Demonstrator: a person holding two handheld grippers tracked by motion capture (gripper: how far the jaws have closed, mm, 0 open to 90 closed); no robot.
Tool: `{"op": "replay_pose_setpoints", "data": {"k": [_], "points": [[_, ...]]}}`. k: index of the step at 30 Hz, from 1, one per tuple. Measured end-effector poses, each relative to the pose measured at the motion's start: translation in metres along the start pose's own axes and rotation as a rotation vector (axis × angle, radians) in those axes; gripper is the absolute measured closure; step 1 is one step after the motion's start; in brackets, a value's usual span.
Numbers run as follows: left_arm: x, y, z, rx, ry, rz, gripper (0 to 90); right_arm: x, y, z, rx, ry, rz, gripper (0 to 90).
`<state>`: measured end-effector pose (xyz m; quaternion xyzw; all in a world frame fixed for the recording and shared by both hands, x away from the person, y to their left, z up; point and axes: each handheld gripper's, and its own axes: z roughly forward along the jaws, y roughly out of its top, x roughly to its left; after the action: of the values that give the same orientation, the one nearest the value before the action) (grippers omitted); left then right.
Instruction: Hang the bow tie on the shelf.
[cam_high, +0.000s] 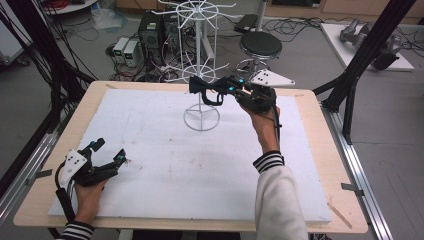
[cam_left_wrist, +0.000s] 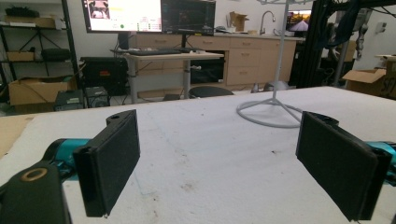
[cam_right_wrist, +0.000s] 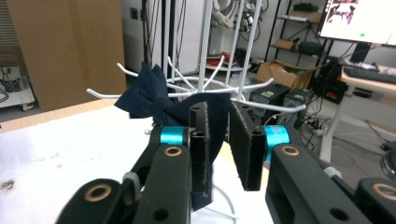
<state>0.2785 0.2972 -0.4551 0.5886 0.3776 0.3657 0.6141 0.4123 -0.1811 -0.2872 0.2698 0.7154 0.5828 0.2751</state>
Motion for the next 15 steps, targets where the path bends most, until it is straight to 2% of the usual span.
{"op": "replay_pose_setpoints", "data": {"k": [4, 8, 11, 13, 15], "points": [[0.0, 0.0, 0.0, 0.0, 0.001, 0.001, 14.0, 0.003, 0.002, -0.002, -0.025, -0.001, -0.005, 67.9], [0.0, 0.0, 0.0, 0.002, 0.003, -0.005, 14.0, 0.008, 0.005, -0.004, -0.046, -0.023, -0.013, 50.4], [0.0, 0.0, 0.001, 0.005, 0.004, -0.009, 14.0, 0.011, 0.007, -0.008, -0.038, -0.016, -0.013, 26.8], [0.001, 0.0, 0.001, 0.01, 0.005, -0.006, 14.0, 0.013, 0.008, -0.013, -0.033, -0.042, -0.007, 17.8], [0.0, 0.0, 0.001, 0.014, 0.005, -0.004, 14.0, 0.015, 0.007, -0.019, -0.05, -0.064, -0.006, 11.9]]}}
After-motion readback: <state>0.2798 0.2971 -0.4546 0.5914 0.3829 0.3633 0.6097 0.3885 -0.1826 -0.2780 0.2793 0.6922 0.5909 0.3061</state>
